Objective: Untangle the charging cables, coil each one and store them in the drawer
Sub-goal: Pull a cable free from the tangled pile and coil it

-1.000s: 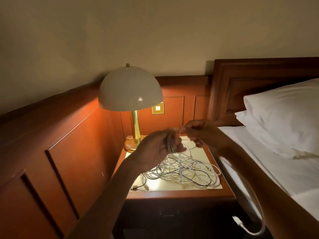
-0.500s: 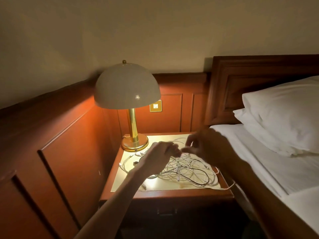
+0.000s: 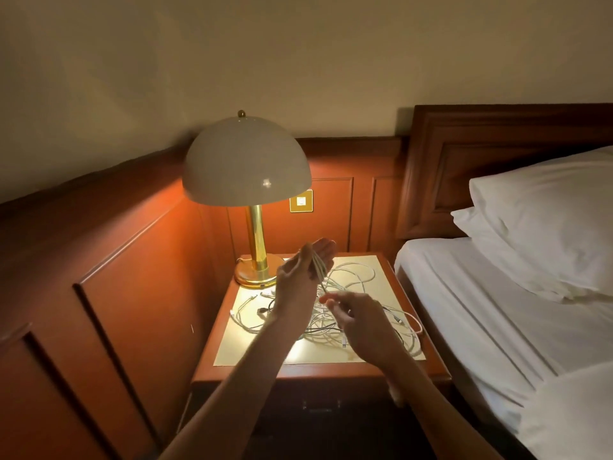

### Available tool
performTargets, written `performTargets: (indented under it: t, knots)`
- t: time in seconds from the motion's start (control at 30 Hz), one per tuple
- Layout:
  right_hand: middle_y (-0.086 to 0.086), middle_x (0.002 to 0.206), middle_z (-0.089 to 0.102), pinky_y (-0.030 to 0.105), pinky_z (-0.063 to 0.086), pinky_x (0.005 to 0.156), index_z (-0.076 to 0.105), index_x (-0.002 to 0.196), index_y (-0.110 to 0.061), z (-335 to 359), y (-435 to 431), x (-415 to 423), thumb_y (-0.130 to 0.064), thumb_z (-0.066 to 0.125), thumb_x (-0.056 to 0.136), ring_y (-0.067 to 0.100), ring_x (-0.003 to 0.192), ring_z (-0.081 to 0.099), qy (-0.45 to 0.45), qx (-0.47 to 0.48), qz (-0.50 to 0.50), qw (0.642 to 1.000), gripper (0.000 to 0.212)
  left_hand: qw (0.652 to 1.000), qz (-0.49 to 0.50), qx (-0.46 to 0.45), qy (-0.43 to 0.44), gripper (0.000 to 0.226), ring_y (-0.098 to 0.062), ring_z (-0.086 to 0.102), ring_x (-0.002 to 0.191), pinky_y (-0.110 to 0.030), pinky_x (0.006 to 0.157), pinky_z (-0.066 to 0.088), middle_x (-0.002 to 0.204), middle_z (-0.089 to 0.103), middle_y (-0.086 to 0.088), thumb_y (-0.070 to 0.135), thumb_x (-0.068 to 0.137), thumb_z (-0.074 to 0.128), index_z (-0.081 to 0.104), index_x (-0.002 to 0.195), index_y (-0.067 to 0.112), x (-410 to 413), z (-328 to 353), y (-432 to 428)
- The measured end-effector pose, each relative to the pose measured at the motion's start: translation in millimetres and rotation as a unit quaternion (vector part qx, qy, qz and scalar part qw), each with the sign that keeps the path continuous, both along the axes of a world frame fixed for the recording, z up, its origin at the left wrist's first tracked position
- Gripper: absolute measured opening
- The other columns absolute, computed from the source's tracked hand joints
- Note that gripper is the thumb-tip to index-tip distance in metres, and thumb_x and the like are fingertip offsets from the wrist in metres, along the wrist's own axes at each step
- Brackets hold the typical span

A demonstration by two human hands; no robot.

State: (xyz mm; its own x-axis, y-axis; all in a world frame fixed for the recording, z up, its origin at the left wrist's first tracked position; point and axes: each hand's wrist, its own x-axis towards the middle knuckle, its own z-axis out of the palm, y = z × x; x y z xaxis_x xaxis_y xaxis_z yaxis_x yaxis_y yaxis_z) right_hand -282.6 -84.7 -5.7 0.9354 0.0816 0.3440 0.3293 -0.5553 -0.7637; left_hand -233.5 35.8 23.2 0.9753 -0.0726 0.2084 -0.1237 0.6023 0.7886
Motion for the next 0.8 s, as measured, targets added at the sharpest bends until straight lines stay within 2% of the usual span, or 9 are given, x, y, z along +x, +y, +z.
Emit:
performTargets:
  t: [0.07, 0.13, 0.2, 0.33, 0.47, 0.53, 0.6, 0.7, 0.8]
  knots:
    - [-0.004, 0.100, 0.076, 0.033, 0.057, 0.084, 0.074, 0.109, -0.023, -1, 2, -3, -0.029, 0.053, 0.102, 0.012, 0.084, 0.069, -0.033, -0.141, -0.040, 0.989, 0.023, 0.980, 0.107, 0.162, -0.030, 0.026, -0.016, 0.070, 0.105, -0.035, 0.096, 0.053, 0.110, 0.074, -0.002, 0.029, 0.102, 0.047, 0.072, 0.104, 0.020, 2, -13, -5]
    - [-0.004, 0.105, 0.075, 0.031, 0.057, 0.087, 0.073, 0.113, -0.024, 9, -5, -6, -0.032, 0.055, 0.101, 0.011, 0.088, 0.069, -0.048, -0.238, -0.055, 0.968, 0.023, 0.914, 0.194, 0.338, -0.108, 0.027, -0.008, 0.071, 0.095, -0.031, 0.087, 0.056, 0.101, 0.076, 0.005, 0.032, 0.103, 0.047, 0.073, 0.098, 0.027, 5, -20, -4]
    - [-0.006, 0.103, 0.075, 0.027, 0.057, 0.084, 0.074, 0.110, -0.025, 29, -21, -7, -0.032, 0.063, 0.097, 0.009, 0.083, 0.068, -0.050, -0.300, -0.045, 0.951, 0.019, 0.855, 0.175, 0.463, -0.155, 0.032, 0.000, 0.069, 0.082, -0.021, 0.074, 0.055, 0.091, 0.075, 0.008, 0.031, 0.103, 0.046, 0.075, 0.095, 0.020, 8, -20, 0]
    - [-0.010, 0.096, 0.075, 0.022, 0.053, 0.075, 0.076, 0.106, -0.029, 82, -50, -8, -0.037, 0.069, 0.092, 0.004, 0.075, 0.065, -0.061, -0.435, 0.002, 0.898, 0.018, 0.803, 0.017, 0.565, -0.191, 0.039, -0.002, 0.065, 0.073, -0.009, 0.066, 0.043, 0.079, 0.071, 0.003, 0.024, 0.105, 0.041, 0.073, 0.089, 0.008, -10, -9, 6]
    - [-0.013, 0.085, 0.072, 0.017, 0.047, 0.074, 0.077, 0.102, -0.025, 113, -53, -2, -0.039, 0.064, 0.094, -0.003, 0.066, 0.055, -0.040, -0.471, 0.094, 0.876, 0.021, 0.768, -0.032, 0.627, -0.130, 0.046, -0.023, 0.065, 0.086, -0.030, 0.081, 0.052, 0.096, 0.071, -0.013, 0.034, 0.106, 0.033, 0.066, 0.101, 0.002, -16, 7, 4]
    - [-0.014, 0.081, 0.070, 0.014, 0.043, 0.070, 0.077, 0.101, -0.022, 119, -50, -4, -0.036, 0.064, 0.095, -0.001, 0.065, 0.058, -0.026, -0.460, 0.116, 0.880, 0.020, 0.869, -0.082, 0.487, -0.045, 0.043, -0.016, 0.067, 0.075, -0.028, 0.075, 0.057, 0.085, 0.069, -0.013, 0.025, 0.107, 0.035, 0.064, 0.097, -0.005, -11, 5, -1]
    - [-0.015, 0.077, 0.068, 0.009, 0.037, 0.066, 0.077, 0.102, -0.020, 116, -49, -11, -0.033, 0.066, 0.094, -0.001, 0.064, 0.060, -0.009, -0.448, 0.122, 0.885, 0.018, 0.974, -0.074, 0.189, 0.097, 0.036, -0.018, 0.070, 0.078, -0.030, 0.074, 0.056, 0.087, 0.069, -0.016, 0.019, 0.107, 0.034, 0.061, 0.101, -0.004, -2, 3, 2]
    - [-0.013, 0.085, 0.072, 0.008, 0.038, 0.066, 0.077, 0.102, -0.022, 94, -46, -21, -0.030, 0.069, 0.093, -0.007, 0.061, 0.053, -0.028, -0.412, 0.090, 0.906, 0.015, 0.957, -0.059, -0.183, 0.216, 0.031, -0.029, 0.065, 0.094, -0.041, 0.096, 0.051, 0.103, 0.065, -0.021, 0.009, 0.107, 0.025, 0.050, 0.122, -0.004, 18, 2, 19]
    - [-0.008, 0.100, 0.076, 0.023, 0.055, 0.085, 0.077, 0.105, -0.026, 64, -34, -27, -0.031, 0.070, 0.092, 0.004, 0.078, 0.066, -0.023, -0.364, 0.081, 0.928, 0.015, 0.934, -0.055, -0.276, 0.221, 0.036, -0.032, 0.064, 0.100, -0.043, 0.108, 0.041, 0.097, 0.069, -0.021, 0.012, 0.108, 0.022, 0.050, 0.126, -0.002, 23, 11, 16]
